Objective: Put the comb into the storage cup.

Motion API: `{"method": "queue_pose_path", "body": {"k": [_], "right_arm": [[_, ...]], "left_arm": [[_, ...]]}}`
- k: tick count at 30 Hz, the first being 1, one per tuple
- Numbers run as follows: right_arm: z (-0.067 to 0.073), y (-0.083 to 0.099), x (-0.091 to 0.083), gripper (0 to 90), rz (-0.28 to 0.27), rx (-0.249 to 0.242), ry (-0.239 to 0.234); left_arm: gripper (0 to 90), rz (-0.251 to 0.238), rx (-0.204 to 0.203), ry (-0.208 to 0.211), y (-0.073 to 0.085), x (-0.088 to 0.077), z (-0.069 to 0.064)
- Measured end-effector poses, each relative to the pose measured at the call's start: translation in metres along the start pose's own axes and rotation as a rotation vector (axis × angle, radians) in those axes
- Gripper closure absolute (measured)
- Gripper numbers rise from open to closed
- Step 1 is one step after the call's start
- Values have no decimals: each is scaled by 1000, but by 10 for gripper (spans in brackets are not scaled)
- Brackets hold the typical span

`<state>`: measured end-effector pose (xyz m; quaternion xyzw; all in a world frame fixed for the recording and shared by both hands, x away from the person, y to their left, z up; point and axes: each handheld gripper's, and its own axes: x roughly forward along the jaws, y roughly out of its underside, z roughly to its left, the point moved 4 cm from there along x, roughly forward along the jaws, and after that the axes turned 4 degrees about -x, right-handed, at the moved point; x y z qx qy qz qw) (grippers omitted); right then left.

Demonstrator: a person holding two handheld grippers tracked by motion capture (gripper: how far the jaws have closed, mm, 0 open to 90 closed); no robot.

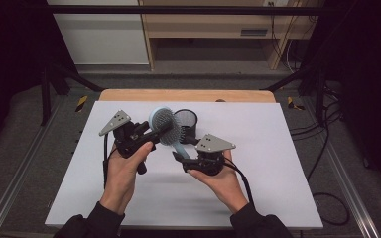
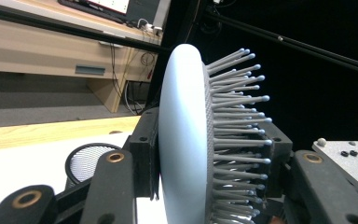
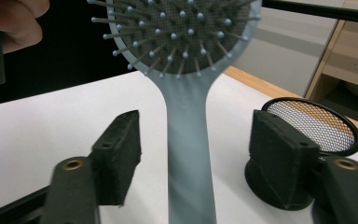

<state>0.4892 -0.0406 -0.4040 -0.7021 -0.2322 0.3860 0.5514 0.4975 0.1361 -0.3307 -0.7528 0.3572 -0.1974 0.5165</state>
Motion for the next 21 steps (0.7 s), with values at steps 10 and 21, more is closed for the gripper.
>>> {"method": "queue_pose_path", "body": {"k": [10, 21], "right_arm": [[-14, 11, -9, 267, 40, 24, 23], [-25, 25, -36, 104, -14, 58, 25]], "left_arm": [[520, -15, 16, -14, -6, -4, 2], [519, -26, 43, -30, -18, -4, 6]]}}
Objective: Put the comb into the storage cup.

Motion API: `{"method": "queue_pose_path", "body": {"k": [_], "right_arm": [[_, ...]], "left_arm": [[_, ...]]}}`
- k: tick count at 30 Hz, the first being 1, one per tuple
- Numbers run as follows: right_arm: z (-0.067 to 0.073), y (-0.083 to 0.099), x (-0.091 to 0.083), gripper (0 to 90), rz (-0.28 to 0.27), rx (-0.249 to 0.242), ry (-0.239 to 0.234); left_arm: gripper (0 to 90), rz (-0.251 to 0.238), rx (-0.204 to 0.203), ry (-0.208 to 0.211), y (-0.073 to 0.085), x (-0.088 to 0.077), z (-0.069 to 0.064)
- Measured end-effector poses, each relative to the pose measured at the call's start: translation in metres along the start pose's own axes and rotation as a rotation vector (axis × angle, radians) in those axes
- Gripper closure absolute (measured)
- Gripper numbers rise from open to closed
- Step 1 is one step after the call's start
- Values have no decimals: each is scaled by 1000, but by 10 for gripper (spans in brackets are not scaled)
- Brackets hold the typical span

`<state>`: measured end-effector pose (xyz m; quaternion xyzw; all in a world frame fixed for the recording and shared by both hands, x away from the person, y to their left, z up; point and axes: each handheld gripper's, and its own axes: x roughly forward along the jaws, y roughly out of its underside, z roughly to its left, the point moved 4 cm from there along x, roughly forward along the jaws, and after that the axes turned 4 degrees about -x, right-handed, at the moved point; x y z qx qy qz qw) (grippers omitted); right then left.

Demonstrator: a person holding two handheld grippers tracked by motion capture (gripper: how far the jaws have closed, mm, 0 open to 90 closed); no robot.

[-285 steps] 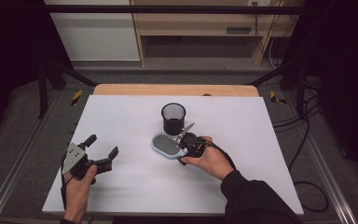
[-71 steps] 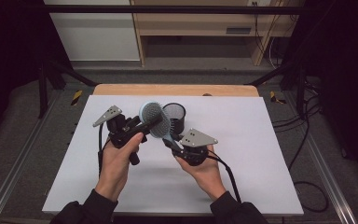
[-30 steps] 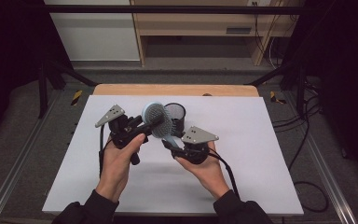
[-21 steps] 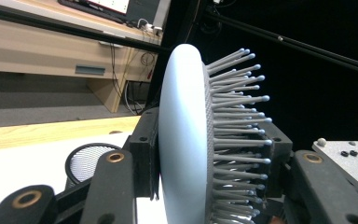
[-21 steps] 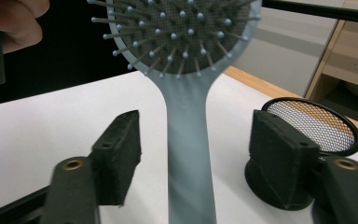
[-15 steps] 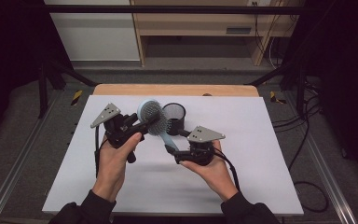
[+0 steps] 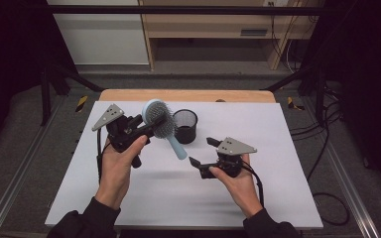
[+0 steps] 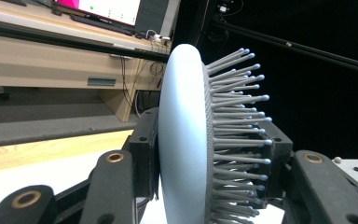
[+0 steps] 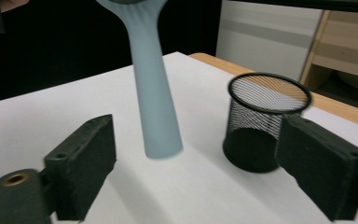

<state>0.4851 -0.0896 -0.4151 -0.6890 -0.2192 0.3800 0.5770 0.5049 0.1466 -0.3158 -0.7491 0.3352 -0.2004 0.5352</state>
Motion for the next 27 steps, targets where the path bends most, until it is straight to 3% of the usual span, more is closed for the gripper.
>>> {"method": "queue_pose_path", "body": {"k": [6, 10, 12, 15, 18, 21, 24, 27], "right_arm": [[-11, 12, -22, 93, -15, 54, 33], [-15, 24, -36, 84, -9, 28, 78], [-17, 28, -44, 83, -31, 18, 102], [-18, 35, -58, 76, -31, 3, 106], [-22, 42, -76, 72, -27, -12, 123], [-25, 45, -83, 72, -41, -8, 141], [-33, 57, -90, 80, -35, 12, 189], [-36, 60, -90, 81, -20, 17, 188]], "left_arm": [[519, 0, 15, 2, -5, 6, -4], [519, -8, 33, 3, -11, 10, -7], [518, -13, 24, 5, -13, 11, -8], [518, -17, 27, 11, -17, 14, -10], [518, -14, 58, 4, -23, 19, -12], [518, -23, 85, 0, -29, 24, -12], [518, -23, 116, -13, -32, 30, -13], [518, -37, 129, -24, -34, 38, -15]]}}
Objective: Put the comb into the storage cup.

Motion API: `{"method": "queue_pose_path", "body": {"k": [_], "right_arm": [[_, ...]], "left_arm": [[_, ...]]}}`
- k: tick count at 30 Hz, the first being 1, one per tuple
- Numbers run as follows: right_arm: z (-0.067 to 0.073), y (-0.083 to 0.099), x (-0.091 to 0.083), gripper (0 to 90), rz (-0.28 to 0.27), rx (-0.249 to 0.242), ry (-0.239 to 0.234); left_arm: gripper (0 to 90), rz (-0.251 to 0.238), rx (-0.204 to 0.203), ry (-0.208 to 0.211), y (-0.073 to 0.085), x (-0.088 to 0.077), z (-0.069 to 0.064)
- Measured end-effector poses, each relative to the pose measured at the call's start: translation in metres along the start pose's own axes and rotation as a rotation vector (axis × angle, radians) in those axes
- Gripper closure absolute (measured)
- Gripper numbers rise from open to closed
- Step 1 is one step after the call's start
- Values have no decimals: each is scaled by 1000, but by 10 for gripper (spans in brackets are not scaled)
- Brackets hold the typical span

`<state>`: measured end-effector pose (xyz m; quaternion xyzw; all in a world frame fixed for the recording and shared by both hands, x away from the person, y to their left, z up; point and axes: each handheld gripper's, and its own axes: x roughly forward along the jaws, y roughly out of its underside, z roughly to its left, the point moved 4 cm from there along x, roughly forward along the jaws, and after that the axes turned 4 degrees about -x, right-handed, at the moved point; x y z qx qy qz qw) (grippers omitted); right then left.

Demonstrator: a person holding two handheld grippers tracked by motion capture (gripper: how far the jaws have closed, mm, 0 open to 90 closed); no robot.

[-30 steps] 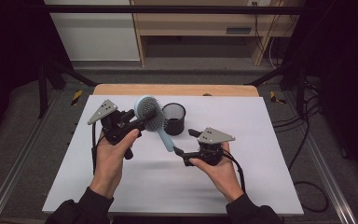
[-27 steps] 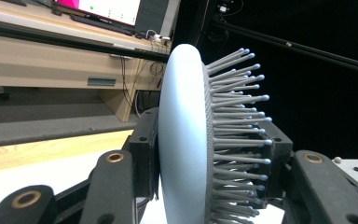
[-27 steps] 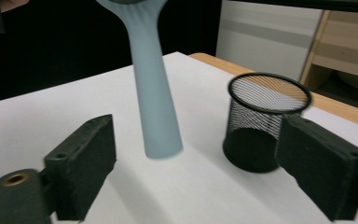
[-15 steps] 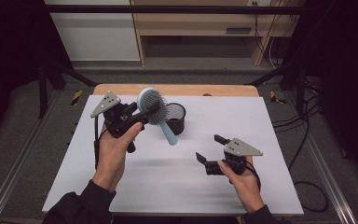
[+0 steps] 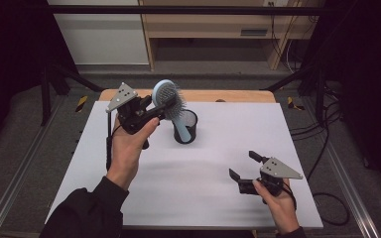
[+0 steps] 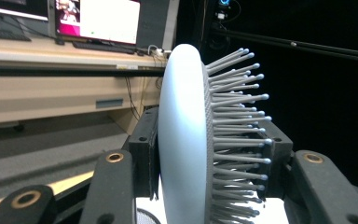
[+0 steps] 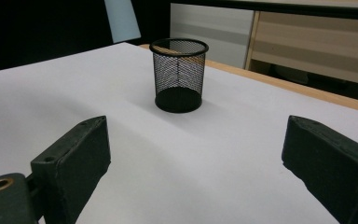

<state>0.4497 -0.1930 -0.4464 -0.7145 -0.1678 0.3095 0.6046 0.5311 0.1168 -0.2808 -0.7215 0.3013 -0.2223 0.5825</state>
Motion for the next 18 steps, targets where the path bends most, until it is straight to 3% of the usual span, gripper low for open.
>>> {"method": "queue_pose_path", "body": {"k": [4, 11, 18], "right_arm": [[-4, -1, 2, 89, -13, 23, 16], [-4, -1, 4, 97, 19, 42, 12], [-4, -2, 4, 104, 9, 36, 28]], "left_arm": [[518, 2, 1, 5, 3, 11, -5], [518, -10, -8, 29, 3, 33, -10], [518, -19, 21, 29, -9, 50, -11]]}}
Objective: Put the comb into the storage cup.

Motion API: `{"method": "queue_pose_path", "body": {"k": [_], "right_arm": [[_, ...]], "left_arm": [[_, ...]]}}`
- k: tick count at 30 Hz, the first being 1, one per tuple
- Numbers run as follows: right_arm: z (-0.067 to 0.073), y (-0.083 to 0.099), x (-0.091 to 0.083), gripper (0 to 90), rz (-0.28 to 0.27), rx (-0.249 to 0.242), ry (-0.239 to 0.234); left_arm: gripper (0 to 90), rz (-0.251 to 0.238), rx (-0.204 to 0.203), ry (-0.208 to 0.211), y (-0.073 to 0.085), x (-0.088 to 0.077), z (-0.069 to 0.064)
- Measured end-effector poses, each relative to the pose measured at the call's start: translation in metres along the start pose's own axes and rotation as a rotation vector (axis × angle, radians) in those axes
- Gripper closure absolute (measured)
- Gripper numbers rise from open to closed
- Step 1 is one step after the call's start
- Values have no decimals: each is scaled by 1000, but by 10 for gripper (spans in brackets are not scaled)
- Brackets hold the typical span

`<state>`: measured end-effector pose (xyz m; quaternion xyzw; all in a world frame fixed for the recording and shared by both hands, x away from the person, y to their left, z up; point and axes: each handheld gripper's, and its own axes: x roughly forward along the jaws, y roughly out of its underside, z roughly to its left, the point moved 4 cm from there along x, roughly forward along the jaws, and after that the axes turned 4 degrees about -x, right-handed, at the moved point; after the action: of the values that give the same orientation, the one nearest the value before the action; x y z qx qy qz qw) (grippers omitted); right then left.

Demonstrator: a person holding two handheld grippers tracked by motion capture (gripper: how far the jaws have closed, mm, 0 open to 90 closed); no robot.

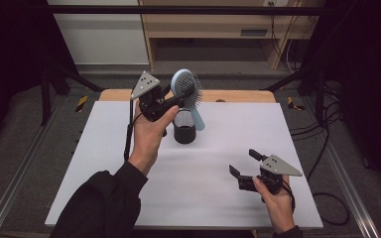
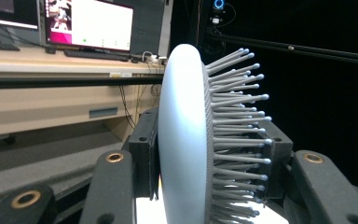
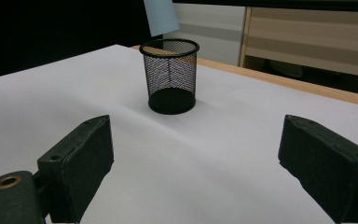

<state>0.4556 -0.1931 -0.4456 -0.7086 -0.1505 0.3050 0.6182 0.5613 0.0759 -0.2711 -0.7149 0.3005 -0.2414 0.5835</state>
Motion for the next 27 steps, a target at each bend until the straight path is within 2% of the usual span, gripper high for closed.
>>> {"method": "queue_pose_path", "body": {"k": [8, 11, 14, 17, 23, 27], "right_arm": [[-5, 1, -1, 98, 1, 47, -3], [-6, 1, -2, 95, 3, 51, 0], [-7, 1, -2, 95, 5, 45, 2], [-9, 1, -2, 95, 1, 48, 6], [-8, 1, -1, 101, 3, 52, 9], [-7, 2, -1, 98, 0, 48, 2]], "left_arm": [[518, 1, 38, -10, -9, 11, 6], [518, -2, 34, -19, -10, 13, 10], [517, -9, 12, -20, -10, 15, 13], [517, -8, 47, -27, -10, 17, 12], [517, -5, 49, -21, -9, 20, 7], [516, -3, 58, -32, -11, 20, 10]]}}
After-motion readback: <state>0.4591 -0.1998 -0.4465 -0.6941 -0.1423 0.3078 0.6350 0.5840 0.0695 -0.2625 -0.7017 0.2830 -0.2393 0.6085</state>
